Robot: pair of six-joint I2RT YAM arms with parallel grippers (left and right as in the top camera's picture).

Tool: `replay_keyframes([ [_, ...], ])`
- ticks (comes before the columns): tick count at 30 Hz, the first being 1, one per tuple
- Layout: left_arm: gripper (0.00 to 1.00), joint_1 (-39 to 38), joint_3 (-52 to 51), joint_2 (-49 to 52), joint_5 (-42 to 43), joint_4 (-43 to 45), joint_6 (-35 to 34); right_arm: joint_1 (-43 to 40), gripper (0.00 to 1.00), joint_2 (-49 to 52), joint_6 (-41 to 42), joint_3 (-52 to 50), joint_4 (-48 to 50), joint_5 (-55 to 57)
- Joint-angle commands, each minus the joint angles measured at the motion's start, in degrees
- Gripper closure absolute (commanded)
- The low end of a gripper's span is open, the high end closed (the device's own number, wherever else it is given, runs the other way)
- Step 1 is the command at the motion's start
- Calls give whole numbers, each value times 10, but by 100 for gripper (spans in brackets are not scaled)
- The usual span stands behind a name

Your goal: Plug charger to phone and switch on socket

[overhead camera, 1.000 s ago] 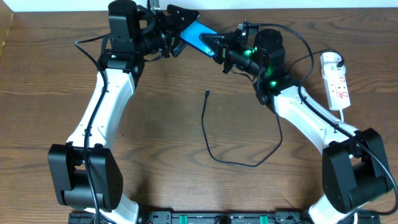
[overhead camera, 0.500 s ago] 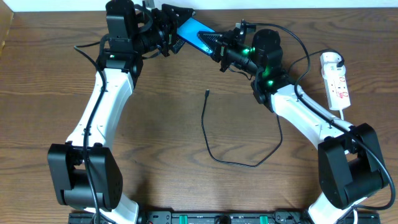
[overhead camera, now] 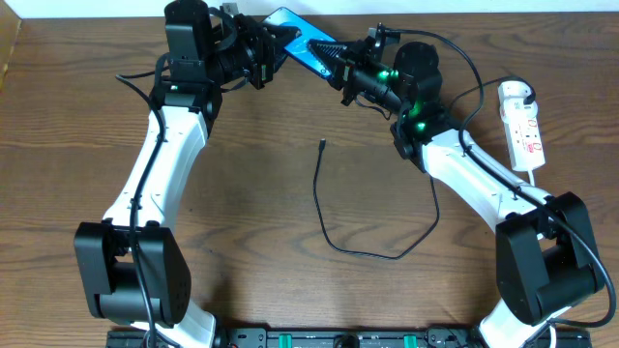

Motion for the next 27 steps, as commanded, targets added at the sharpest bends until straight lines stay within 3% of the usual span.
replay_keyframes([
  [1, 92, -4, 14, -12, 24, 18, -12, 22, 99, 14, -14, -7, -17, -18],
  [8, 93, -4, 13, -12, 19, 17, -12, 30, 99, 14, -14, -7, -17, -13],
  [15, 93, -4, 13, -12, 19, 18, -2, 30, 87, 14, -14, -7, -17, -13],
  [20, 93, -3, 13, -12, 19, 17, 31, 28, 70, 14, -20, -7, -18, 0],
  [24, 93, 4, 13, -12, 20, 17, 42, 21, 55, 14, -71, -7, -20, 22],
  [27, 93, 14, 13, -12, 20, -1, 66, 5, 34, 14, -138, -7, -19, 23],
])
